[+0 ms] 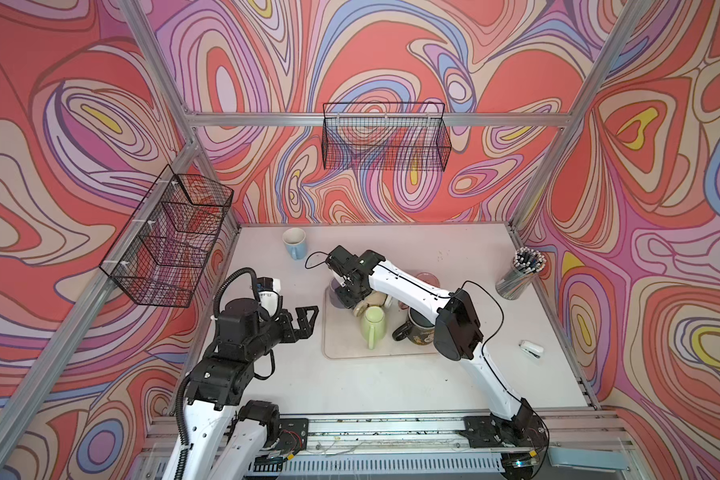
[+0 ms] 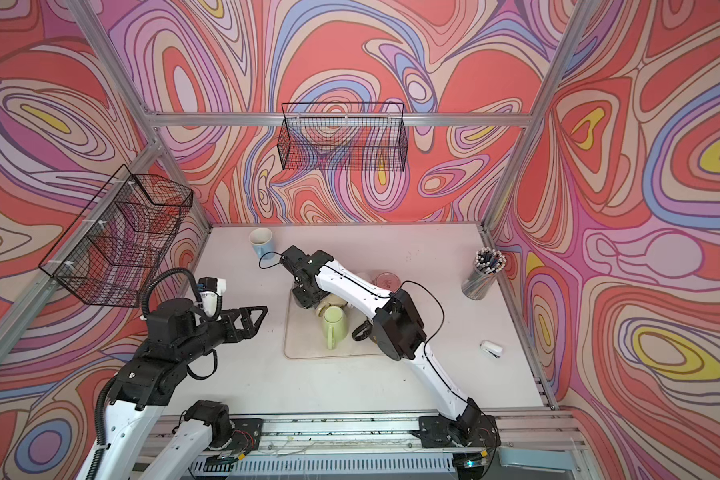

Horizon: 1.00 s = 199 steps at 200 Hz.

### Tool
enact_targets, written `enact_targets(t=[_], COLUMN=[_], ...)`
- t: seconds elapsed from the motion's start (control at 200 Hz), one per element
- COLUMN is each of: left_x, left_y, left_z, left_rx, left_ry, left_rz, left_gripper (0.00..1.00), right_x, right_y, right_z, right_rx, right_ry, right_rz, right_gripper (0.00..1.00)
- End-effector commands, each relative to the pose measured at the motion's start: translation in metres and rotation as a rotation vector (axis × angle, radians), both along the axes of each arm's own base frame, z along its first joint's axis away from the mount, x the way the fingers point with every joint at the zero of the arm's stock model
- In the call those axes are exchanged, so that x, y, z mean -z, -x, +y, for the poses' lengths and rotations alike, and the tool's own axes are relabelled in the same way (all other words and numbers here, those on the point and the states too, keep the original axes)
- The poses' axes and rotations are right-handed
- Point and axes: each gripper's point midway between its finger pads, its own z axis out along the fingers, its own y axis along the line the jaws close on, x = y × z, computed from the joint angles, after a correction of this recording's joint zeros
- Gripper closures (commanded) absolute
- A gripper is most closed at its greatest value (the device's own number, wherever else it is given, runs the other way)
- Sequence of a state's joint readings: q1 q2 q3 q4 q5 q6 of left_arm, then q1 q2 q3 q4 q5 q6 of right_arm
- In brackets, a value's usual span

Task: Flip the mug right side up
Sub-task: 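Lower right gripper onto the upside-down lavender mug and close on it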

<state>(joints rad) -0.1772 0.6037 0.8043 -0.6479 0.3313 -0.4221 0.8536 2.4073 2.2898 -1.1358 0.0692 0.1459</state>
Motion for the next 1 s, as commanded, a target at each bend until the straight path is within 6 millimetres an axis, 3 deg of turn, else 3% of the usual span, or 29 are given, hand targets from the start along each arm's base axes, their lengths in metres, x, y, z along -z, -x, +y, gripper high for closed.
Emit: enact_targets(t=[0.0, 0.406, 0.796, 0.991], left_x=[-0.005, -0.002, -0.001, -0.001], left_y=[0.003, 0.000, 0.000, -0.001], left_z=[0.001, 0.002, 0.003, 0.004], left_rx=[0.002, -0.002, -0.008, -0.014], left_ry=[-0.018, -0.028, -0.036, -0.041], left_rz=[-0.010, 0.002, 0.003, 0.001], left_gripper=[0.00, 0.00, 0.00, 0.00], right_x=[0.011, 0.029, 0.032, 0.025], right_y=[0.001, -0.004, -0.008, -0.008], right_z=[-0.003, 0.005, -0.001, 0.001], right_rx=[-0.007, 0.001, 0.016, 0.019], right_ry=[0.046, 0.045, 0.077, 0.058], right_rz=[0.004, 0.012, -0.002, -0.010], right_gripper=[0.56, 0.65, 1.00, 1.00])
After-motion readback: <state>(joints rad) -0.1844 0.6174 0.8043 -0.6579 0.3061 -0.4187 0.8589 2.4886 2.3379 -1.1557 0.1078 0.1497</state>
